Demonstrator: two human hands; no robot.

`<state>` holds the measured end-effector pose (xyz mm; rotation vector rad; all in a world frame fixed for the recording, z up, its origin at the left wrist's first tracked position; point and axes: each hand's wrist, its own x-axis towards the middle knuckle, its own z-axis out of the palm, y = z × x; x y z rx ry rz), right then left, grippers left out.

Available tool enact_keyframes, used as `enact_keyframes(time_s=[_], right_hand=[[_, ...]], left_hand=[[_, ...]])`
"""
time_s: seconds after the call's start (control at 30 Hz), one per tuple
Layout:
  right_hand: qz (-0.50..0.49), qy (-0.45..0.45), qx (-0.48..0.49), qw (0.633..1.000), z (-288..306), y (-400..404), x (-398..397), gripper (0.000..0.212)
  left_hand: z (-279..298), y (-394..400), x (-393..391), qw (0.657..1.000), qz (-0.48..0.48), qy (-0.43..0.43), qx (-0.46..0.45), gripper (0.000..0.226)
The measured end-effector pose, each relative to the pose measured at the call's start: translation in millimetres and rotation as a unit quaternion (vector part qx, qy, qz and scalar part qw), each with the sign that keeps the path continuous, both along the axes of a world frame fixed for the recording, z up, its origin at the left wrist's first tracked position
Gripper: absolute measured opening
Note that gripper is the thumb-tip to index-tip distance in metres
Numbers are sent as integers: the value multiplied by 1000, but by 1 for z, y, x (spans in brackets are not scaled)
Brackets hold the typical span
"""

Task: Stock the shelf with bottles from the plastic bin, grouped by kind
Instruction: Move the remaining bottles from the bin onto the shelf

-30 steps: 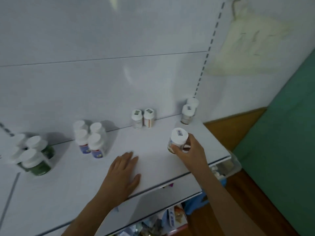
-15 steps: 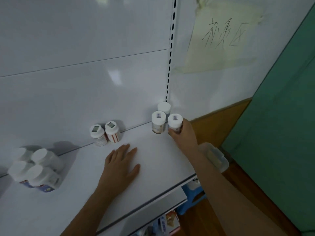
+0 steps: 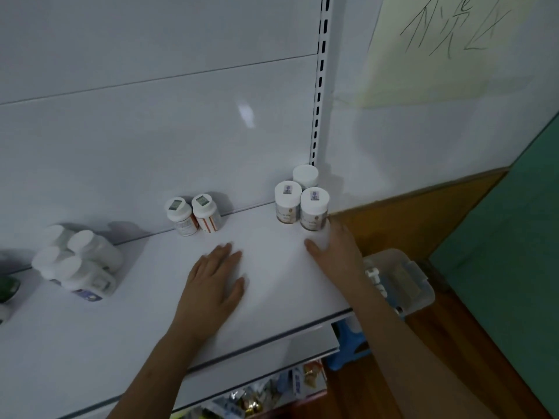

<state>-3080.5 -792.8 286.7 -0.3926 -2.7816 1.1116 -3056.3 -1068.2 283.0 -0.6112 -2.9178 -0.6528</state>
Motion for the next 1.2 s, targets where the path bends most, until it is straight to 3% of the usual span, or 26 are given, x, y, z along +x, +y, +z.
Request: enact_keyframes(time_s=[0.23, 0.53, 0.73, 0.8, 1.0, 1.2], right_hand=[[18, 21, -40, 999, 34, 23, 74, 70], [77, 66, -7, 995, 78, 69, 190, 70], [38, 87, 1, 995, 87, 128, 256, 67], [22, 71, 5, 997, 83, 151, 271, 67], [-12, 32, 6, 999, 55, 217, 272, 68], [-15, 5, -10, 1000, 4, 293, 214, 72]], left_hand=[[13, 37, 62, 995, -4, -45, 87, 64], [25, 122, 164, 980, -108, -46, 160, 52], [3, 184, 203, 969, -163, -91, 164, 60], [-7, 202, 212, 968, -170, -112, 149, 54], [-38, 248, 210, 967, -171, -164, 95, 49], [-87, 309, 155, 962, -139, -227, 62, 48]])
